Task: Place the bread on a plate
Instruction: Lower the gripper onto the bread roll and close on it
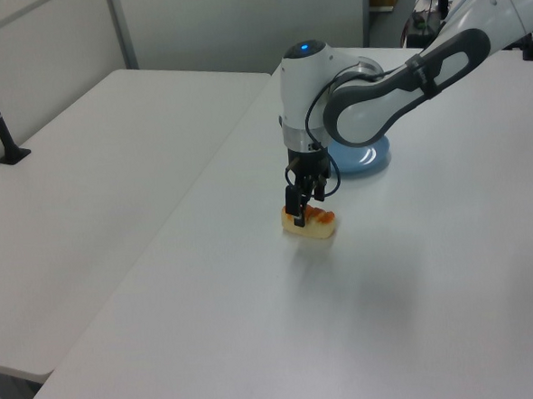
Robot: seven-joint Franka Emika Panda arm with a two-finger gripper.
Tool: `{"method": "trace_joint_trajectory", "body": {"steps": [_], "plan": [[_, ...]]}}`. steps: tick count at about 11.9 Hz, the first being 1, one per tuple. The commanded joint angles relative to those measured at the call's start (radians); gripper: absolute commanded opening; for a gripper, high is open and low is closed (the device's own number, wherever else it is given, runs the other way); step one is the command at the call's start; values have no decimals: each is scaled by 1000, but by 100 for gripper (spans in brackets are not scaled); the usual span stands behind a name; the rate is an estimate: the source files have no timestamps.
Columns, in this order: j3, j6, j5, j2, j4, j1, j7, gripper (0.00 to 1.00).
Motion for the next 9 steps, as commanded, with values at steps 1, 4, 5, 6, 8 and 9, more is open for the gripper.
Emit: {"method": "trace_joint_trajectory", "body": {"steps": [1,4,5,6,8,9], "plan": [[-25,11,-23,37,33,42,51,96],[-23,11,-49,46,30,42,56,47],[-23,11,-50,46,30,42,51,33],[-23,10,-52,45,32,41,50,23],[-25,7,-55,31,32,38,47,20],[-26,2,-58,10,32,35,38,20]]}}
